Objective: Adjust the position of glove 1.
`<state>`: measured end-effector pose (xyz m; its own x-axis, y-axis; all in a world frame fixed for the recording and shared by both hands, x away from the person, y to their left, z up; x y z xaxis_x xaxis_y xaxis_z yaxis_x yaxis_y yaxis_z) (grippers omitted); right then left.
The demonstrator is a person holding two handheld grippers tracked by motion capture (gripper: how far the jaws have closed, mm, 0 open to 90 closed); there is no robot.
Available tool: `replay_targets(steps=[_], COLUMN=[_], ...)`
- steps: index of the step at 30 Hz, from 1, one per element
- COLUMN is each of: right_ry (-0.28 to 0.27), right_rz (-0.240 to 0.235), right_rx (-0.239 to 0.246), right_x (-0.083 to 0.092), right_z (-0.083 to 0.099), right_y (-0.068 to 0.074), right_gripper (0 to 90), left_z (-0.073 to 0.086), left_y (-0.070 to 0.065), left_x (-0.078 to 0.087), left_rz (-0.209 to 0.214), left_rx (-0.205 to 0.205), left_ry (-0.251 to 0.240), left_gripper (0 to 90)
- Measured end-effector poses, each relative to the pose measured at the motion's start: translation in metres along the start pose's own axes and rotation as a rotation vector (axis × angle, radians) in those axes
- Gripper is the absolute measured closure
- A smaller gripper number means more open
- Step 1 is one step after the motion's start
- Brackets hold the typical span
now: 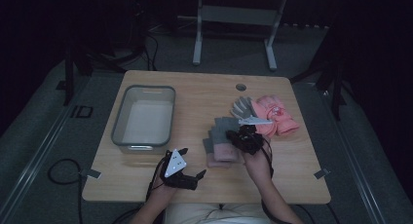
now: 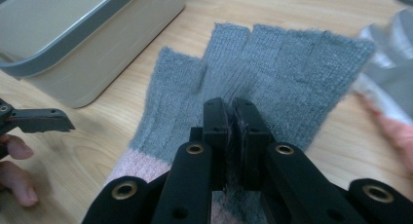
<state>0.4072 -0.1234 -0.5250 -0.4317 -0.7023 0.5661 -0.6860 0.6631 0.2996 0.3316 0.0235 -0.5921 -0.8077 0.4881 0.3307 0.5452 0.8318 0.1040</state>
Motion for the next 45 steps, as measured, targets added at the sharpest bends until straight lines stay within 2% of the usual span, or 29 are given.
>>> replay_targets(steps=[2,8,15,24,34,38,40,45], right_ry=[0.010,0.046,0.091,0.130,0.144,0.144,0.137,0.116], right_rz=[0.001,-0.018,-0.023,-0.009,-0.013,-0.024,-0.034,-0.050], right_rx=[0.010,-0.003,-0.036,-0.047,-0.044,-0.047,-0.054,-0.011], right_x=[-0.008,-0.024,-0.039,-0.053,-0.060,-0.062,-0.060,-0.047], right_z=[0.002,0.011,0.027,0.039,0.044,0.048,0.047,0.040], right_y=[0.003,0.004,-0.003,-0.012,-0.015,-0.017,-0.016,-0.016], right_gripper=[85.1,85.1,84.8,84.2,82.3,77.7,74.8,71.4], left_z=[0.000,0.000,0.000,0.000,0.000,0.001,0.001,0.001], left_y=[0.000,0.000,-0.001,0.000,-0.001,-0.002,-0.003,-0.006], left_x=[0.000,0.000,0.000,0.000,0.000,0.000,0.000,0.001], left_rz=[0.001,0.002,0.002,0.004,0.005,0.014,0.015,0.001], left_rx=[0.000,-0.001,-0.005,-0.003,-0.007,-0.016,-0.018,-0.043], left_ry=[-0.001,-0.002,-0.001,0.001,0.003,0.007,0.011,0.004], left_gripper=[1.0,1.1,1.0,1.1,1.1,1.0,1.1,1.0])
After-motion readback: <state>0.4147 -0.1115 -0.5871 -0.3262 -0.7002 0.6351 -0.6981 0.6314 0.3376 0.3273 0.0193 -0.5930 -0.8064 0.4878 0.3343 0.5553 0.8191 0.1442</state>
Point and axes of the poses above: each handheld gripper's, and its own axes: x roughly backward along the jaws, z roughly out of its underside, y roughly to its left, the point moved 9 cm from there along -x, roughly forward along the jaws, and after that the axes turned 15 degrees about -z, right-handed, at the moved point
